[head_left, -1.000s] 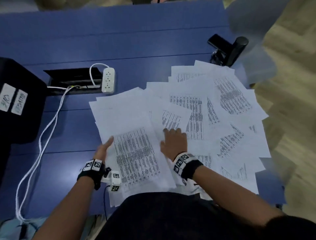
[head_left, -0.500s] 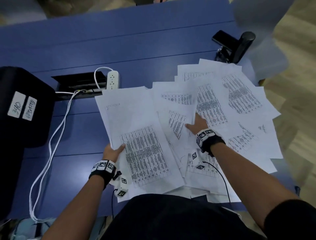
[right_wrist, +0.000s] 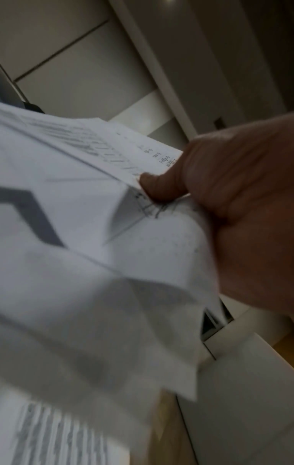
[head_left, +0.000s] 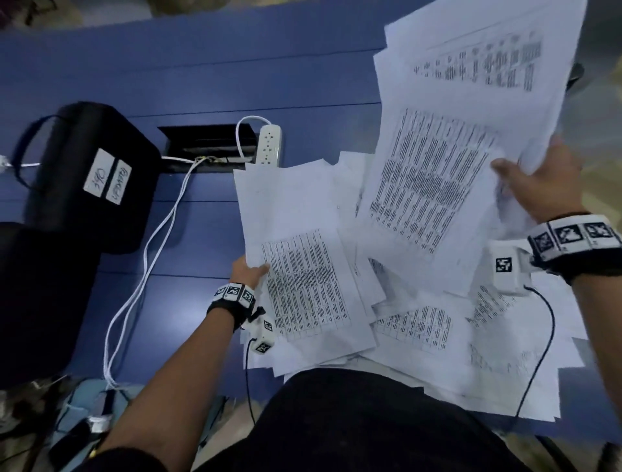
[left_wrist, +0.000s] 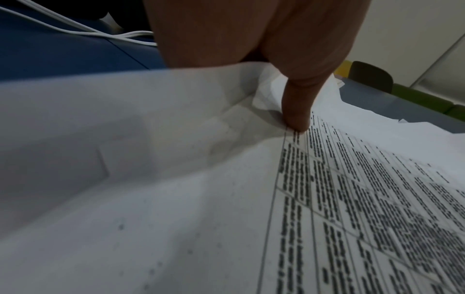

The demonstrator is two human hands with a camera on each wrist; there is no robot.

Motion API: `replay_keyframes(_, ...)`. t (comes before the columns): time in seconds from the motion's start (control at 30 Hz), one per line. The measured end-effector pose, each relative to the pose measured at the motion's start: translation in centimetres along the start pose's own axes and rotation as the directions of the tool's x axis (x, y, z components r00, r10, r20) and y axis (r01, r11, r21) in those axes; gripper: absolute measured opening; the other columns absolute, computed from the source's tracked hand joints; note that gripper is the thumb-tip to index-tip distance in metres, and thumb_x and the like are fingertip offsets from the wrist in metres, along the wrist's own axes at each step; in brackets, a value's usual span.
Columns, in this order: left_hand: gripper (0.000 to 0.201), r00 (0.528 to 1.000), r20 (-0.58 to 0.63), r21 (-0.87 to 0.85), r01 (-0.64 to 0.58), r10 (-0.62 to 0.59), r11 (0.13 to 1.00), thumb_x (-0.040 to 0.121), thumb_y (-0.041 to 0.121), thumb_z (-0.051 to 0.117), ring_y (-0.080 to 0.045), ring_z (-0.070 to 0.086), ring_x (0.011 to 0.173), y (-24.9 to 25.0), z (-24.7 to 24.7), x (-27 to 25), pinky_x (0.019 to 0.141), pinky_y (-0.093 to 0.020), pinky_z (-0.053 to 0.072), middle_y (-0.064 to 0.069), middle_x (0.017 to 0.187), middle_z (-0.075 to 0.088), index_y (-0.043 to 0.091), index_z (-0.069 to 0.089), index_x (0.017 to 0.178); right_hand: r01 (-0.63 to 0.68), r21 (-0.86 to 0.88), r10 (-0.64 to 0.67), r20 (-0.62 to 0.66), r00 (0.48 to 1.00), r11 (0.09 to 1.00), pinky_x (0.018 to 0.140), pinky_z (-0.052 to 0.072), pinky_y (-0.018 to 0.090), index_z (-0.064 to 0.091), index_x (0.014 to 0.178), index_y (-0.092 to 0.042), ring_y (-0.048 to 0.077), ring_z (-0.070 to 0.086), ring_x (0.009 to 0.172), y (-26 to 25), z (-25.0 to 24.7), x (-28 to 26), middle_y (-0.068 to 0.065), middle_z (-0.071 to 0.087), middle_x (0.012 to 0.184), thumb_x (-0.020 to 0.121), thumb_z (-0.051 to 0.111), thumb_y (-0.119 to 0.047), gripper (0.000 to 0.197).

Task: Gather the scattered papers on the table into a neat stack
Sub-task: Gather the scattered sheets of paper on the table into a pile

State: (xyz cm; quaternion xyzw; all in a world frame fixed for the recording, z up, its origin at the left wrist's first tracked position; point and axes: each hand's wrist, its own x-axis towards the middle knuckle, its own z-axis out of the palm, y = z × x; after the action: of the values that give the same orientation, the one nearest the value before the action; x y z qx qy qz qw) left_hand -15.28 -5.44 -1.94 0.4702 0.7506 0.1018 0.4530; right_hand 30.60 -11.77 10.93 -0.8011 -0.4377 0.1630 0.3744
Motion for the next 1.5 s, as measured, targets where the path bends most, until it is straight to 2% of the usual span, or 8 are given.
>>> replay_keyframes(0.13,0.039,1.0,0.011,0.013,0.015,-0.015,1.0,0.088,0.015,0.068,-0.032,0.063,0.108,0.4,-0.2,0.0,0.084,-0.031,0.045,-0.019,0.121,0.065,-0.001,0.06,0.122,-0.014,0.049,0.006,0.144,0.99,0.999,0.091,0.039,0.029,0.052,0.127,-0.006,0.027,0.057,0.116,-0.6,3.5,-1.2,0.017,0.061,0.126,0.082,0.075,-0.018,0.052)
replay_keyframes(0.37,0.038,0.999,0.037,0.153,-0.011,0.005,0.988,0.093,0.021,0.062,-0.031,0.061,0.111,0.6,-0.3,-0.6,0.087,-0.032,0.045,-0.011,0.12,0.063,0.0,0.058,0.124,-0.026,0.308,0.053,-0.08,0.995,0.951,0.081,0.041,-0.001,0.055,0.127,-0.006,0.007,0.055,0.107,-3.2,3.3,-1.2,-0.003,0.059,0.117,0.082,0.073,-0.015,0.05)
replay_keyframes(0.63,0.069,0.986,0.104,-0.123,0.14,-0.128,0.982,0.096,0.05,0.045,-0.031,0.035,0.139,1.7,0.0,-1.4,0.11,-0.038,0.03,-0.015,0.151,0.035,0.0,0.036,0.144,-0.205,-0.059,0.21,0.424,0.881,0.977,0.107,0.041,0.048,0.046,0.137,-0.007,0.032,0.051,0.127,0.4,12.5,-3.1,0.016,0.053,0.138,0.066,0.068,-0.072,0.098)
replay_keyframes(0.9,0.056,0.995,0.102,-0.036,0.015,-0.011,0.999,0.077,0.019,0.08,-0.022,0.058,0.105,1.8,1.0,-2.7,0.083,-0.03,0.043,-0.009,0.118,0.063,0.003,0.056,0.125,-0.209,-0.253,0.326,0.646,0.69,0.945,0.107,0.032,0.033,0.036,0.143,-0.001,0.036,0.042,0.134,0.4,19.5,-11.6,0.024,0.04,0.147,0.103,0.039,-0.018,0.044)
replay_keyframes(1.17,0.043,0.991,0.071,-0.052,0.115,-0.111,0.992,0.079,0.024,0.077,-0.037,0.059,0.115,0.9,2.1,-2.3,0.087,-0.036,0.046,-0.024,0.12,0.063,-0.004,0.062,0.108,0.163,-0.434,0.283,0.786,0.549,0.886,0.082,0.048,0.038,0.054,0.107,-0.004,0.03,0.063,0.095,0.0,19.2,-16.1,0.014,0.063,0.104,0.102,0.029,-0.04,0.044)
replay_keyframes(1.27,0.068,0.989,0.09,-0.007,0.12,-0.119,0.993,0.077,0.033,0.077,-0.044,0.052,0.12,0.3,1.6,-1.8,0.096,-0.049,0.044,-0.029,0.128,0.055,-0.01,0.051,0.122,0.065,-0.438,0.274,0.664,0.696,0.896,0.078,0.048,0.033,0.059,0.093,-0.009,0.025,0.061,0.085,2.7,16.3,-12.0,0.009,0.063,0.094,0.099,0.037,-0.043,0.041)
replay_keyframes(1.37,0.086,0.997,0.053,-0.026,0.06,-0.059,0.998,0.068,0.046,0.08,-0.046,0.053,0.118,0.1,1.2,-1.3,0.095,-0.052,0.045,-0.026,0.123,0.058,-0.009,0.047,0.126,-0.106,-0.484,0.302,0.346,0.888,0.869,0.095,0.046,0.041,0.053,0.119,-0.008,0.03,0.053,0.112,7.4,11.6,-7.0,0.015,0.052,0.125,0.094,0.051,-0.027,0.032)
replay_keyframes(1.5,0.082,0.998,0.041,-0.056,0.05,-0.048,0.997,0.081,0.032,0.075,-0.057,0.056,0.104,0.0,0.6,-1.4,0.083,-0.062,0.047,-0.045,0.123,0.047,-0.027,0.039,0.125,-0.355,-0.555,0.533,0.196,0.823,0.753,0.109,0.032,0.051,0.033,0.14,-0.007,0.038,0.031,0.136,13.7,6.9,-3.4,0.02,0.028,0.148,0.081,0.068,-0.048,0.08)
